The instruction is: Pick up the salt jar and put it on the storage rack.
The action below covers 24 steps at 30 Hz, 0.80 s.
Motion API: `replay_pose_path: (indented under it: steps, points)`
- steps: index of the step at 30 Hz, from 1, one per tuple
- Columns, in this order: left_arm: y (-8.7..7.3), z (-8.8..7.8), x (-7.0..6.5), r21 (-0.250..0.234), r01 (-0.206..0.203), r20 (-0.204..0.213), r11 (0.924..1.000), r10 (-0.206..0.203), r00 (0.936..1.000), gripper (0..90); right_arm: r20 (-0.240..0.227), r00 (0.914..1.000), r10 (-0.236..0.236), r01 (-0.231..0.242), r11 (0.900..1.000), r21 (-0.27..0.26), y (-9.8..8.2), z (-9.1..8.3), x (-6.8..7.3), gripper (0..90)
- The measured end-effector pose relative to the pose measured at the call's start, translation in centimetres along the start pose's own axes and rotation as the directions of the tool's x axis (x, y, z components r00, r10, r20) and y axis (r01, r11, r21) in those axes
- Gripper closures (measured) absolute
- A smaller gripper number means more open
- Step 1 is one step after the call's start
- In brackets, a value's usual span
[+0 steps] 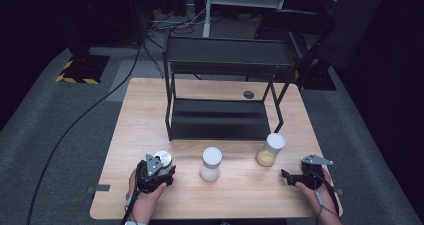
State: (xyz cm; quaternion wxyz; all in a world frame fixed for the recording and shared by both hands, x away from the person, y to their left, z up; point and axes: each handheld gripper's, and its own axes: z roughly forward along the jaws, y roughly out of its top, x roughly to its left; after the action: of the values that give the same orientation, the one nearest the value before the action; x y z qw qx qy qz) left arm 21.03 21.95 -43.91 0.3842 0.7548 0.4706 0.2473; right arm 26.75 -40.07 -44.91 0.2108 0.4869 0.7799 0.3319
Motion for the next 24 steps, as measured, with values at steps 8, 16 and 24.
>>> replay_pose_path:
  steps: [8, 16, 24]
  points:
    - [2.1, -0.8, 0.3, -0.012, -0.003, 0.024, 0.9999, 0.004, 0.9997, 30.5, 0.004, 1.0, -0.001, 0.001, 1.0, 0.0, 0.0, 0.1, 0.1, 1.4]
    - [4.8, -1.0, 0.7, -0.017, -0.008, 0.07, 0.9998, 0.009, 0.9975, 30.5, 0.005, 1.0, 0.0, 0.0, 1.0, 0.0, 0.1, 0.2, 0.1, 1.3]
    - [7.2, -0.1, 1.2, -0.018, -0.024, 0.099, 0.9995, 0.026, 0.9947, 30.5, 0.005, 1.0, 0.0, 0.0, 1.0, 0.0, 0.1, 0.2, 0.1, 1.4]
